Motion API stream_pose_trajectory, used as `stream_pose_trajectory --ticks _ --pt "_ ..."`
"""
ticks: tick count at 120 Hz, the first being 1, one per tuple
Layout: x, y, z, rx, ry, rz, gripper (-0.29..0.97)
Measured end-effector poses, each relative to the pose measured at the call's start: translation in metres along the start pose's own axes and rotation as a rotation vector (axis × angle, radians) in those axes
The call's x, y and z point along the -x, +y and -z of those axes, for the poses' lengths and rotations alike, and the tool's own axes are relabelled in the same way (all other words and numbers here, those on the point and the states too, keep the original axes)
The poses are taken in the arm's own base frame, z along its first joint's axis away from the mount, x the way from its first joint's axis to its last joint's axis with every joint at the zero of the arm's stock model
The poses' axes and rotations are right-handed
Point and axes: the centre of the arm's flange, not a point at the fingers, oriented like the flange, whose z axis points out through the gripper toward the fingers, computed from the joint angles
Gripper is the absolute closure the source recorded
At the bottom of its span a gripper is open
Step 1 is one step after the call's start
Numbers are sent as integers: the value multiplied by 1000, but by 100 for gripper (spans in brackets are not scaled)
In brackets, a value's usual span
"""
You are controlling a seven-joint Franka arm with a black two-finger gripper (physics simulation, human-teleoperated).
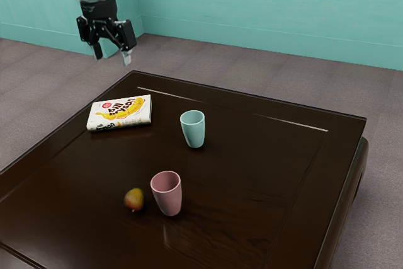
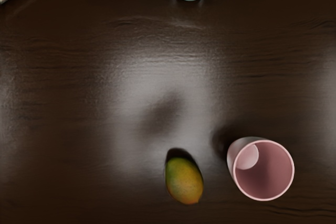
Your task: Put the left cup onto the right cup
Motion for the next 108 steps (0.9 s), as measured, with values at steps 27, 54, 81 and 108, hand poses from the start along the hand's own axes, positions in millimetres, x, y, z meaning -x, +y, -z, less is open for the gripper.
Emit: stream_pose_trajectory --ticks 27,54,81,108 --pt "-38 2 -15 -25 20 -1 2" --pt "-147 -2 -134 -75 -49 -8 2" --pt "-181 -2 -204 -36 -85 12 2" --pt "-200 12 -245 -6 -77 70 2"
